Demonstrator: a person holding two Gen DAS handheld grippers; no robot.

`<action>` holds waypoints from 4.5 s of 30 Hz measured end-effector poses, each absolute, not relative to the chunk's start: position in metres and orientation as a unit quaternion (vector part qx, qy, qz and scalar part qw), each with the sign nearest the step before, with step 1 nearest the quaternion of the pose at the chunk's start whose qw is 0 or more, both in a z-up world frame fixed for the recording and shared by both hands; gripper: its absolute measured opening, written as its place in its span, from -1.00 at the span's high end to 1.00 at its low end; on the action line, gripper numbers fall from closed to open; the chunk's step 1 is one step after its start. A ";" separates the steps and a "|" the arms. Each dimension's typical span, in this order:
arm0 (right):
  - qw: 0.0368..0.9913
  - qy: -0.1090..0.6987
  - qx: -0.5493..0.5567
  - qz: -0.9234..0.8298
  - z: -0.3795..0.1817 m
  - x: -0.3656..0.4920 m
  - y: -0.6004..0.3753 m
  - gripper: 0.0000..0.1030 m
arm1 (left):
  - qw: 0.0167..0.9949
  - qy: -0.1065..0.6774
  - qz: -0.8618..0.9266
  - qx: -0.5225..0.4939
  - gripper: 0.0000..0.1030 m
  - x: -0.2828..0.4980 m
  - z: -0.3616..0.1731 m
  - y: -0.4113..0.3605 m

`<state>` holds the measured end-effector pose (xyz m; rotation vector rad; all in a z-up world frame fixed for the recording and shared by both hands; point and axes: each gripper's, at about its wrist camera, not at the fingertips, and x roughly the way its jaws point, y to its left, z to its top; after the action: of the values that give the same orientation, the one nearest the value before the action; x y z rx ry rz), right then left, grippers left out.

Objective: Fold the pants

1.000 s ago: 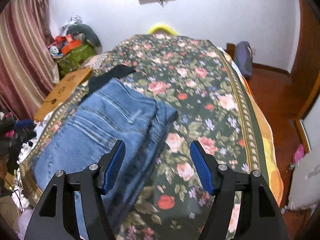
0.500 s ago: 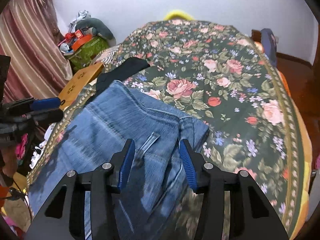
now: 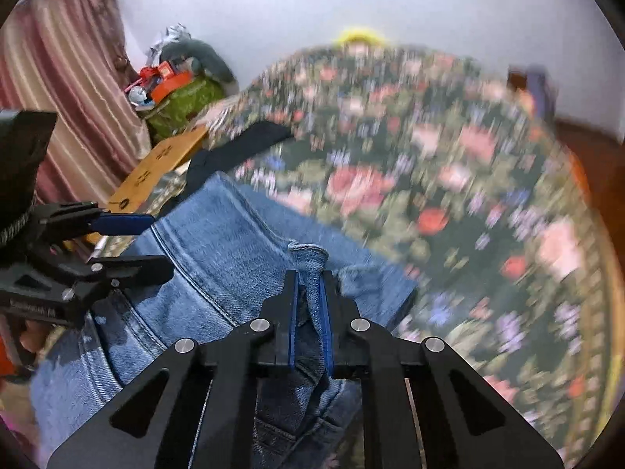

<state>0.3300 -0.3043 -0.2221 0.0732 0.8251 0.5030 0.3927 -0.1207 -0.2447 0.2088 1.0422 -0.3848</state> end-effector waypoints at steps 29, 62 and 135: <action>0.871 0.450 0.070 0.185 -0.197 0.268 -0.341 -0.36 | 0.874 0.446 -0.184 0.060 -0.55 0.350 -0.202 -0.086; 0.798 0.512 0.188 0.258 -0.267 0.292 -0.330 -0.04 | 0.773 0.568 -0.282 0.026 -0.17 0.379 -0.277 -0.128; 0.872 0.399 0.017 0.284 -0.173 0.452 -0.163 0.28 | 0.904 0.424 -0.040 -0.042 0.09 0.500 -0.210 0.083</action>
<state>0.4518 -0.1630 -0.1727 0.0352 0.8347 0.5936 0.4998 0.0827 -0.2102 -0.0865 0.8773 -0.0835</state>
